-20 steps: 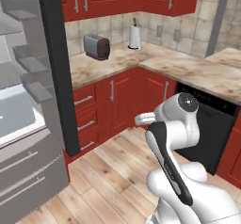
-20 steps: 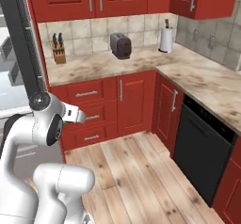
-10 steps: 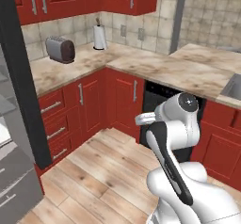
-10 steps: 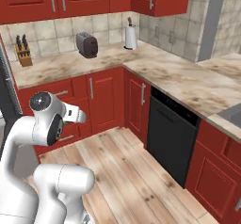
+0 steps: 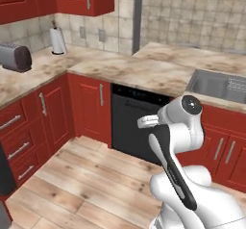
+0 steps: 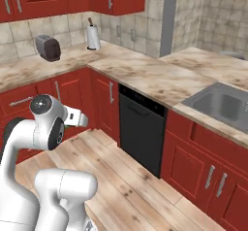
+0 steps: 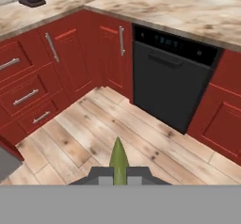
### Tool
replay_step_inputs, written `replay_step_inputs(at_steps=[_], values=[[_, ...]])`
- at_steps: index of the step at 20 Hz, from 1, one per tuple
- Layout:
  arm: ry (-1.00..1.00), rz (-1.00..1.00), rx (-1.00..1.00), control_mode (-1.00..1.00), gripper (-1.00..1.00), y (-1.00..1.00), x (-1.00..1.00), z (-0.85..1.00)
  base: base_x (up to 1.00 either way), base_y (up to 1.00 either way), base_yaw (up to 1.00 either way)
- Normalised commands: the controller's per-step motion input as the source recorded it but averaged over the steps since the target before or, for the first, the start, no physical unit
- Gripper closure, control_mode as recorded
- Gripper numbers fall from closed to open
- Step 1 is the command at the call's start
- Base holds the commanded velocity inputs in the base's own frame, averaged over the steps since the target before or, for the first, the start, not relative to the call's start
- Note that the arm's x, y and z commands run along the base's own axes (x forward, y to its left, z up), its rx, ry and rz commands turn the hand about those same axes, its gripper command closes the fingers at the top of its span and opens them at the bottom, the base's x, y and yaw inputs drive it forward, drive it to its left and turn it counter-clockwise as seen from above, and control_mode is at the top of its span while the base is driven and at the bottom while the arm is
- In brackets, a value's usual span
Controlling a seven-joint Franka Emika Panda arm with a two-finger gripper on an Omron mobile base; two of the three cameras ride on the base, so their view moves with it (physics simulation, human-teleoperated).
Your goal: Take the cheese, steak, and lemon wedge from the fridge and place them on the plate on the dining counter to create an appetizer plate.
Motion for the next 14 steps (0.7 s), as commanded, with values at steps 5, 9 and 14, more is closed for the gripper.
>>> replay_step_inputs(at_steps=[5,9,14], values=[[0.00,0.00,0.00,1.00,1.00,0.00,0.00,0.00,-0.81,-1.00,-0.37],[0.00,0.00,0.00,1.00,1.00,0.00,0.00,0.00,-0.69,-1.00,-0.37],[0.00,0.00,0.00,1.00,1.00,0.00,0.00,0.00,-0.65,-1.00,-0.36]])
